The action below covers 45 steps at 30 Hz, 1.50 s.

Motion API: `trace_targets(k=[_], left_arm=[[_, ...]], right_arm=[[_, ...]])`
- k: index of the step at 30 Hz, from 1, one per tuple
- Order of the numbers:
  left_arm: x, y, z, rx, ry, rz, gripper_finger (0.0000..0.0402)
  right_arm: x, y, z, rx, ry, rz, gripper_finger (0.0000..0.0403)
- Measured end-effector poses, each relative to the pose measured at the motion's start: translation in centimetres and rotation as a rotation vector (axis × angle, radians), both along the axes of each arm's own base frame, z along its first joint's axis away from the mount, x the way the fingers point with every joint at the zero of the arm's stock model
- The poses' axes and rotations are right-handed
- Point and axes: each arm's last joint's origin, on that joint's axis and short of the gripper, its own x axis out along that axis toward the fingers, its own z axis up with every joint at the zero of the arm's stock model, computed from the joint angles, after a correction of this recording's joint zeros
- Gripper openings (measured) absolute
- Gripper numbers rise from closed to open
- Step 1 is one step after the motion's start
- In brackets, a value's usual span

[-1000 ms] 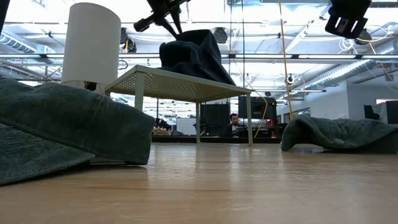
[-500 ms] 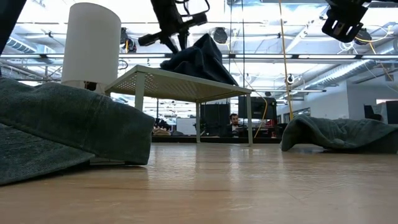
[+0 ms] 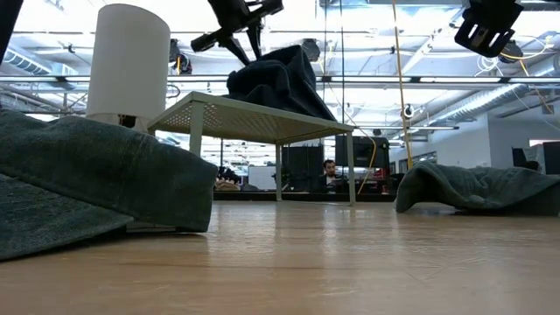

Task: Pick & Place hat
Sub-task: Stack the blue cap on the other blue cap on the shelf, then put the top green cap on the shelf

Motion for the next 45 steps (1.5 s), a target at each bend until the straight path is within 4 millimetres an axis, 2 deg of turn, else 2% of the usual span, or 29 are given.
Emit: trace_targets(k=[12, 17, 21, 28, 38, 45], left_arm=[[-0.5, 0.4, 0.5, -0.006, -0.015, -0.017, 0.0247], [-1.3, 0.4, 1.3, -0.050, -0.056, -0.061, 0.0291], [-1.8, -0.8, 2.3, -0.068, -0.085, -0.164, 0.0311], [-2.9, -4.6, 4.3, -0.024, -0.129, -0.345, 0.0326], [-3.6, -13.3, 5.3, 0.103, -0.119, -0.622, 0.0299], [-4.6, -18.7, 5.4, 0.179, -0.116, -0.725, 0.0289]], right_arm=[[0.0, 0.0, 0.0, 0.000, 0.001, 0.000, 0.0256], [0.0, 0.0, 0.0, 0.017, 0.009, -0.007, 0.0256], [0.0, 0.0, 0.0, 0.060, 0.033, -0.019, 0.0256], [0.0, 0.0, 0.0, 0.101, 0.055, -0.020, 0.0256], [0.0, 0.0, 0.0, 0.144, 0.073, -0.042, 0.0256], [0.1, -0.5, -1.0, 0.129, 0.171, -0.206, 0.0256]])
